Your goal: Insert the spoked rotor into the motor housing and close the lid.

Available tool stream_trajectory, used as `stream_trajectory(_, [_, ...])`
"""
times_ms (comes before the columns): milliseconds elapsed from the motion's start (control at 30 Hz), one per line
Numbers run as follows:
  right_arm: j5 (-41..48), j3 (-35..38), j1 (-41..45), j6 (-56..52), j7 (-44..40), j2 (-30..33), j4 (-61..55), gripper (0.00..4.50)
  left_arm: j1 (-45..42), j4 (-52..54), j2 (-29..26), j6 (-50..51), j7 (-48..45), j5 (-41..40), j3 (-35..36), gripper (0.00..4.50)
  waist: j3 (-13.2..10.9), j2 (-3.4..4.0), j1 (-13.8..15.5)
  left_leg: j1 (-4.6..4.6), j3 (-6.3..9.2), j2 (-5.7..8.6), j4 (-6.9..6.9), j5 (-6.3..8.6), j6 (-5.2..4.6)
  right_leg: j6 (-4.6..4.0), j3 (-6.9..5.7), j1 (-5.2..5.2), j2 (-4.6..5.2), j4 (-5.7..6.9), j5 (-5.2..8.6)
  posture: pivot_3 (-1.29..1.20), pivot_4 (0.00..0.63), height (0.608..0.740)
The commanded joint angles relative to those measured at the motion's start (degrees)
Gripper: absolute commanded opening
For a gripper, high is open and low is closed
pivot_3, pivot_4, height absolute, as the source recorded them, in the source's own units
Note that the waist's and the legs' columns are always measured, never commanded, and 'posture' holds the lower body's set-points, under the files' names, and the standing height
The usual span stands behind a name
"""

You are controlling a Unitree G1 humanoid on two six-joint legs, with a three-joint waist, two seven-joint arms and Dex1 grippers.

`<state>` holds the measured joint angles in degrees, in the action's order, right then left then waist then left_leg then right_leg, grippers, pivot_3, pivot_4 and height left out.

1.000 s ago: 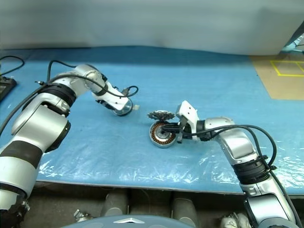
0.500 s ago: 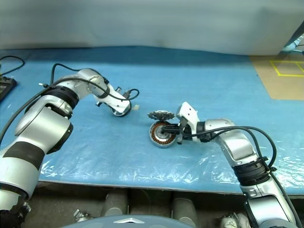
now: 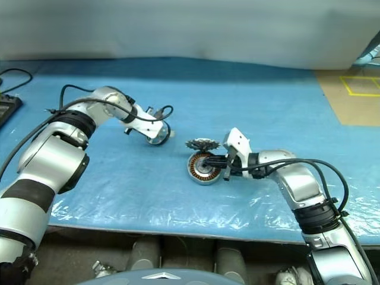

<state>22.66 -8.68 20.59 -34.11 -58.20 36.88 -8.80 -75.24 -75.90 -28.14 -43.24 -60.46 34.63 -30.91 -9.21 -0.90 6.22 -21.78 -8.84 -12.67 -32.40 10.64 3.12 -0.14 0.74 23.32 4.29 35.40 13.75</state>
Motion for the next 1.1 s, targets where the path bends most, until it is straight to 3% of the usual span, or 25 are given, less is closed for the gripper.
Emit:
stream_trajectory(33, [1.3,2.6,-1.7,2.0,-1.1,0.8,-1.7,0.0,1.0,1.4,-2.3,-3.3,-5.1,-5.6,4.3,1.18,0.0,0.0,0.0,0.0,0.0,-0.01,0.02,0.0,0.0,0.0,-0.02,0.0,0.0,-0.01,0.0,0.0,0.15,0.74])
stream_trajectory(167, [2.1,3.7,-4.0,3.6,-1.4,0.1,-2.5,0.0,4.3,2.4,-3.3,-5.0,-15.8,-13.3,9.3,1.18,0.0,0.01,0.1,-0.01,0.0,0.0,0.03,0.01,0.01,-0.01,-0.05,0.0,0.01,-0.05,0.0,0.0,0.15,0.74])
stream_trajectory(367, [4.7,5.3,-7.3,5.6,-1.7,-1.7,-4.4,0.0,9.5,7.1,-2.3,0.5,-31.5,-25.6,15.4,1.18,0.0,0.03,0.9,0.0,-0.03,-0.05,0.02,0.01,0.01,-0.04,-0.07,0.02,0.01,-0.01,0.01,0.0,0.15,0.74])
stream_trajectory(633, [2.6,6.4,-11.7,11.8,-1.8,-1.2,-3.2,0.0,16.1,21.2,-5.0,9.0,-32.0,-38.8,7.5,1.18,0.0,0.04,1.1,-0.03,-0.04,-0.05,0.03,0.01,0.01,-0.06,-0.13,0.03,0.08,-0.02,0.03,0.0,0.15,0.74])
stream_trajectory(800, [2.8,9.0,-13.7,15.5,-1.1,-1.8,-1.2,0.0,20.1,35.1,-9.8,19.6,-32.0,-50.3,0.8,1.18,-0.1,0.06,0.9,-0.04,-0.06,-0.06,0.05,0.01,0.01,-0.08,-0.13,0.07,0.06,-0.02,0.04,0.0,0.15,0.74])
stream_trajectory(1100, [2.4,11.6,-17.2,26.2,-1.5,-5.3,3.9,0.0,22.2,43.4,-11.7,26.5,-32.0,-56.4,-2.1,1.18,-0.1,0.08,0.9,-0.04,-0.08,-0.06,0.07,0.01,0.01,-0.24,-0.13,0.09,0.04,-0.02,0.14,0.0,0.15,0.74])
